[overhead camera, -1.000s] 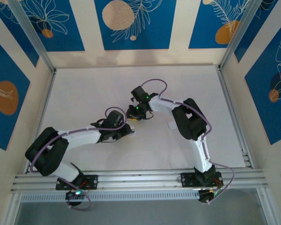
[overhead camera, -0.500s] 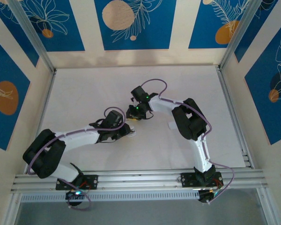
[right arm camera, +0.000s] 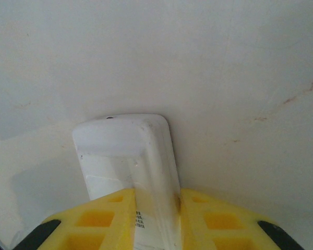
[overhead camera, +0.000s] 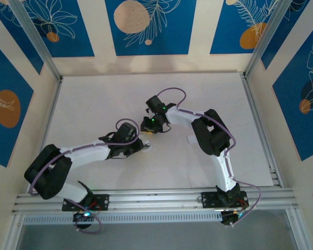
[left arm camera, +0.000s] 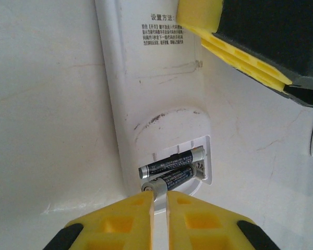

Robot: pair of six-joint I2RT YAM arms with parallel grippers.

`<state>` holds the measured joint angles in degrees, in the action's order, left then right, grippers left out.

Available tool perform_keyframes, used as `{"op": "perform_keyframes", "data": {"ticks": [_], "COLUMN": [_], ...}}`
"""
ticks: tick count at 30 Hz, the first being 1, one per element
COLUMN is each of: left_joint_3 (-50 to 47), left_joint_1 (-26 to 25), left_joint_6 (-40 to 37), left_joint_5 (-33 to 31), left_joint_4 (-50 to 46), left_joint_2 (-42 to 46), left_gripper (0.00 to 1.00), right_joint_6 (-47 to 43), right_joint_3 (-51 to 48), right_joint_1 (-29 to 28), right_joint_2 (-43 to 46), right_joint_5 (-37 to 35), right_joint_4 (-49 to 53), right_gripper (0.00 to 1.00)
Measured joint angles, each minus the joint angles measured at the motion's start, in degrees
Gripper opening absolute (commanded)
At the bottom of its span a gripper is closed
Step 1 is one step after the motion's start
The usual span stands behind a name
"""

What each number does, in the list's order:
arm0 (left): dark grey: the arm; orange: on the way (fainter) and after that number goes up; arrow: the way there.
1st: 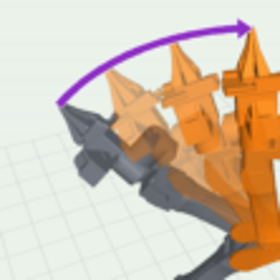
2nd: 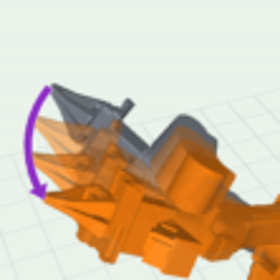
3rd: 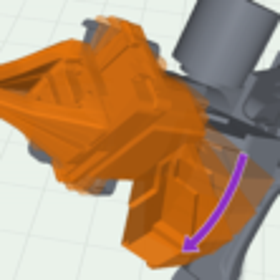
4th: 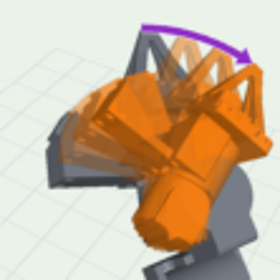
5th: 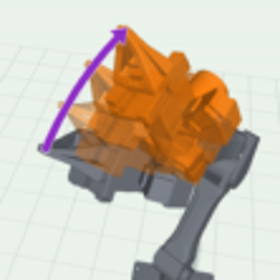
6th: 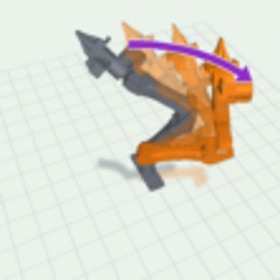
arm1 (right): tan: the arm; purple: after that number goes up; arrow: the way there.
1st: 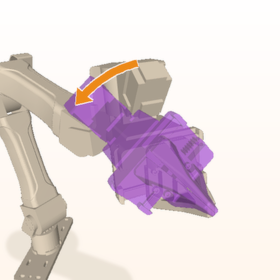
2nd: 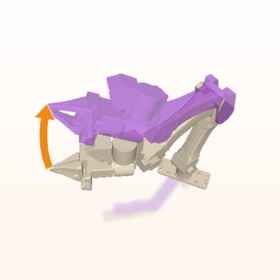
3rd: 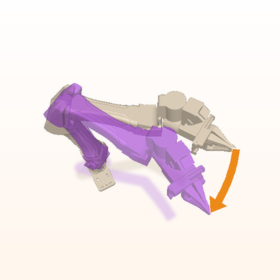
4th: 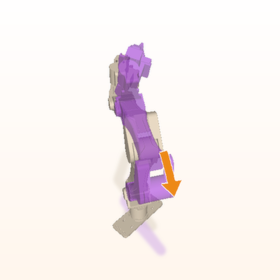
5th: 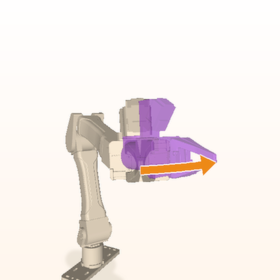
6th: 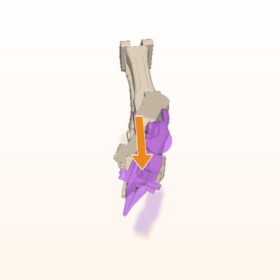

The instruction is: Load the batteries into the remote control

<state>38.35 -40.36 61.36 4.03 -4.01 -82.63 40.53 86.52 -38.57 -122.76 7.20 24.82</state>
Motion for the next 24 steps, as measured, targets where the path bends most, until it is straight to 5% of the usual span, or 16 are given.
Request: {"op": "perform_keyframes", "data": {"ticks": [24], "left_joint_3": [1.2], "left_joint_1": [0.0], "left_joint_6": [-1.5], "left_joint_5": [0.3], "left_joint_4": [-1.4], "left_joint_2": [-1.9], "left_gripper": [0.10], "right_joint_6": [0.0], "right_joint_3": [0.0], "right_joint_1": [0.0], "right_joint_2": [0.0], "right_joint_5": [0.0], "right_joint_4": [0.1], "right_gripper": [0.27]}}
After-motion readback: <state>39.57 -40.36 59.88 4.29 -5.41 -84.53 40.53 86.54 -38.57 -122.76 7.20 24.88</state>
